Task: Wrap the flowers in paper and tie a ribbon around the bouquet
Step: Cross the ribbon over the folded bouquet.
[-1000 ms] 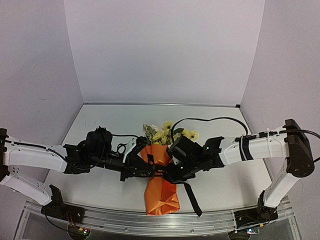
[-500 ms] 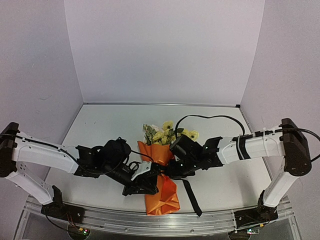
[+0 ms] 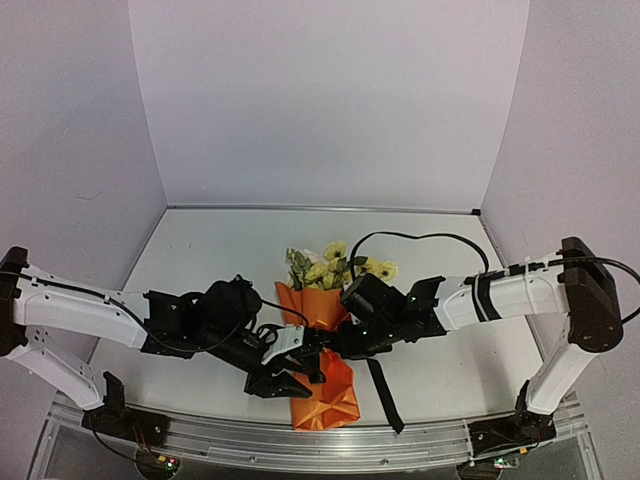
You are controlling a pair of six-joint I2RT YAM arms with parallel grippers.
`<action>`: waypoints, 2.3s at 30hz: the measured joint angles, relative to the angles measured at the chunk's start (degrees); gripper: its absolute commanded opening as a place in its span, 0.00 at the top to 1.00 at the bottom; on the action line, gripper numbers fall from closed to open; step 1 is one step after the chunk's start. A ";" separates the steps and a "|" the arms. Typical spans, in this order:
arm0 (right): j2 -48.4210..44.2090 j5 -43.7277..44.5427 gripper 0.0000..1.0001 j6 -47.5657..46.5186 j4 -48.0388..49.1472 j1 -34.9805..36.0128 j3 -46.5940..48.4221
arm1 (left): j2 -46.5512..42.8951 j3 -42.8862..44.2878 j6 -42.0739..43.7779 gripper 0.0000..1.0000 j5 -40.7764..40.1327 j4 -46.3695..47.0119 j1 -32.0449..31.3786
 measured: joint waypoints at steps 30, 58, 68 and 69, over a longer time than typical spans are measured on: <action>0.00 0.42 1.00 -1.55 1.87 0.00 -0.69 | 4.38 8.97 -8.16 0.57 -9.71 -1.23 14.43; -2.01 0.84 1.00 -4.01 6.81 0.00 -5.09 | 19.76 19.34 1.18 0.79 -4.55 -14.67 14.31; -2.01 -0.53 1.00 -5.74 10.20 0.00 -5.75 | 20.21 18.98 1.59 0.94 -4.47 -12.32 14.31; -2.01 -0.66 1.00 -5.90 10.94 0.00 -6.11 | 20.08 18.70 1.52 0.95 -4.44 -11.45 14.31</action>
